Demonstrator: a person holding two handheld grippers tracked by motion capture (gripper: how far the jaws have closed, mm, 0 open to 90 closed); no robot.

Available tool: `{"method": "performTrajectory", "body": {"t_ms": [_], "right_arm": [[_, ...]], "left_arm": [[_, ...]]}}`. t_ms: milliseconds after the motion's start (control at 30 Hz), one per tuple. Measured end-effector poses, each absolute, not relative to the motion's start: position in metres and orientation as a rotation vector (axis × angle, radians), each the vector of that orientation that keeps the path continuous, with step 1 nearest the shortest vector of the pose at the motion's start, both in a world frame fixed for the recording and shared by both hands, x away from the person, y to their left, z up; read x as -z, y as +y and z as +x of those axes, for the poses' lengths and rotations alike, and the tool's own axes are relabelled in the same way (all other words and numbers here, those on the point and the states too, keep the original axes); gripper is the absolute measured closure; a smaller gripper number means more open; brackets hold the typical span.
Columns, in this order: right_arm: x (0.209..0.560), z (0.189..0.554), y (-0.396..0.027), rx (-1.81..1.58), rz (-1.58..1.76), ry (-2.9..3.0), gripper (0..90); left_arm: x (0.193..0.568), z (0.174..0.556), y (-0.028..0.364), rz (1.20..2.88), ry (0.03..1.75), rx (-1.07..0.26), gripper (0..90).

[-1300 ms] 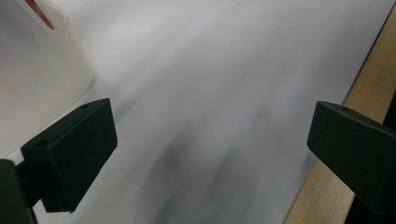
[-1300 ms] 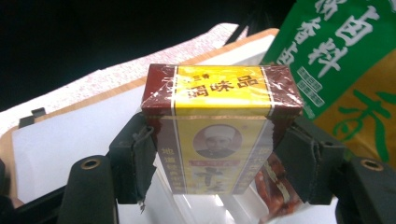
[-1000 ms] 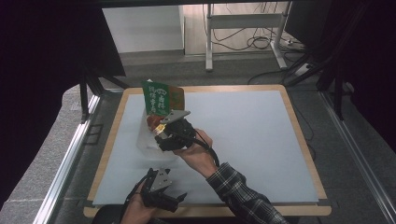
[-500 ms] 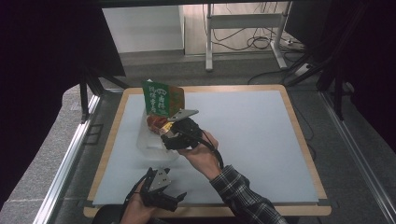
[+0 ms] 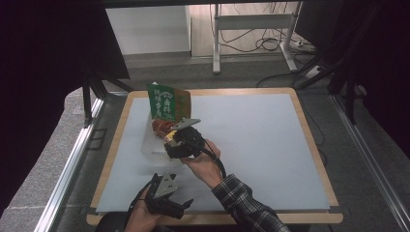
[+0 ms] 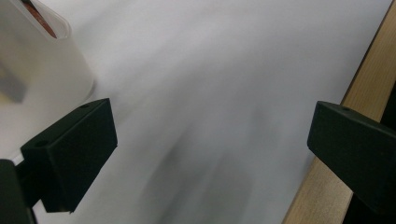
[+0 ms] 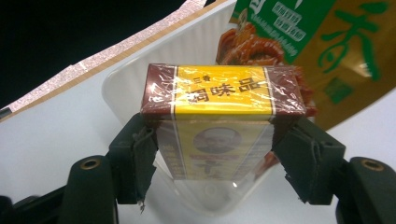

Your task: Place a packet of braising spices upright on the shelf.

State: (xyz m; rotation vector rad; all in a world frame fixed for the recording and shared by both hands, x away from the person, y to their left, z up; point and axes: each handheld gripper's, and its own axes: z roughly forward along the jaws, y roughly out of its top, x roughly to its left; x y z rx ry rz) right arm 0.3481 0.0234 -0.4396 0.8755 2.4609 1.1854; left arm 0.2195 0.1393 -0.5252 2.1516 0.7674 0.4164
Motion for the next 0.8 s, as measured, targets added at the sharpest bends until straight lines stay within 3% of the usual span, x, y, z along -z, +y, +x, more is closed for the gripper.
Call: {"method": "performTrajectory", "body": {"t_ms": [800], "right_arm": [[0.464, 0.349, 0.033, -1.195, 0.771, 2.453, 32.0]], "left_arm": [[0.525, 0.219, 0.139, 2.153, 0.772, -0.421, 1.2]]}}
